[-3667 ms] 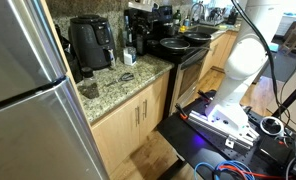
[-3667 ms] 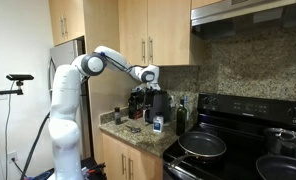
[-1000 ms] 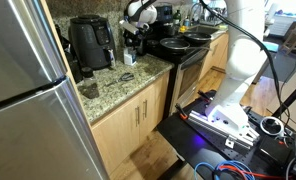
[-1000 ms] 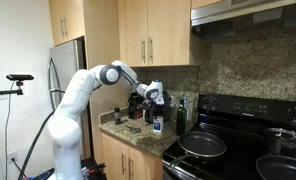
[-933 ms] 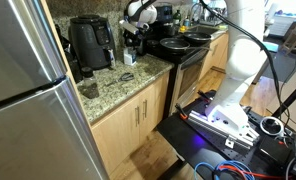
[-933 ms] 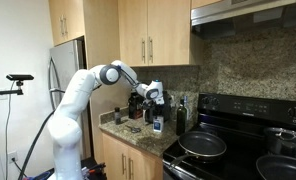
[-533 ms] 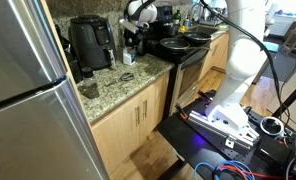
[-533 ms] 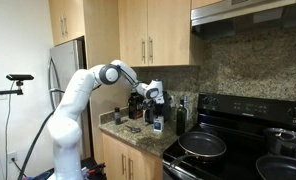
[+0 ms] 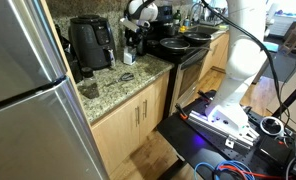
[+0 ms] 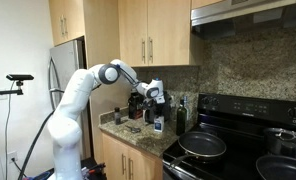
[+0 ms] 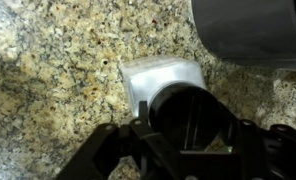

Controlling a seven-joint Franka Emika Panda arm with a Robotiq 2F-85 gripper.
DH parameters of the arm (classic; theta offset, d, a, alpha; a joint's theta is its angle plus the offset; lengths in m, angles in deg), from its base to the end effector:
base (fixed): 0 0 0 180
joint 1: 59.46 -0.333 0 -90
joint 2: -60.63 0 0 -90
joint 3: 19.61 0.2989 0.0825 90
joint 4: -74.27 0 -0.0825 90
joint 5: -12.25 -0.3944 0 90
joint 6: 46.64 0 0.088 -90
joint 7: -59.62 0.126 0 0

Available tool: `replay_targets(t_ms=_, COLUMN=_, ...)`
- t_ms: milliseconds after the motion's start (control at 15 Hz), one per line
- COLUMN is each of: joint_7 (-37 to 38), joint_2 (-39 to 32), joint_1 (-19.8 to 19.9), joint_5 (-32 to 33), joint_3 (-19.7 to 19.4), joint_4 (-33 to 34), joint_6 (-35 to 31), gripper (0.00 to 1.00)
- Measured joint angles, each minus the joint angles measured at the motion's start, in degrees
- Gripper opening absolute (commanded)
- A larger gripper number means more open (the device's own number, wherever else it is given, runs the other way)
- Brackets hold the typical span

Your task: Move the bottle to the left side of the counter

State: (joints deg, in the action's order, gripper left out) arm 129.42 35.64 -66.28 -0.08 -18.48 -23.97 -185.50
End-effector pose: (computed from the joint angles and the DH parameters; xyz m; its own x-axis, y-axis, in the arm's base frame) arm 0.6881 0.0984 0.3247 0.3500 -0.9326 -0.0877 -0.9014 -0.3098 -0.3025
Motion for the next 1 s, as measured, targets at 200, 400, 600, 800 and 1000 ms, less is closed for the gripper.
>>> replay_targets(t_ms=200, joint_7=-1.81, joint_2=3.76, joint_1=0.28, joint_5=1.89, joint_3=-0.94, joint_4=-1.33, joint_6=4.15, gripper=0.39)
replay_targets(t_ms=400, joint_7=-8.71, joint_2=11.89, joint_1=1.37, joint_5=1.3, joint_3=-0.88, joint_4=-4.11, joint_6=13.17, gripper=0.39)
replay_targets(t_ms=600, joint_7=-17.32, joint_2=20.4, joint_1=1.86, joint_5=-1.99, joint_3=-0.3, joint_4=-8.74, joint_6=22.43, gripper=0.39)
replay_targets(t_ms=800, joint_7=-24.29, joint_2=26.15, joint_1=1.74, joint_5=-5.66, joint_3=0.74, joint_4=-14.61, joint_6=27.09, gripper=0.64)
replay_targets(t_ms=1000, joint_7=-25.74, joint_2=27.35, joint_1=1.76, joint_5=-6.15, joint_3=0.93, joint_4=-16.55, joint_6=27.24, gripper=0.39)
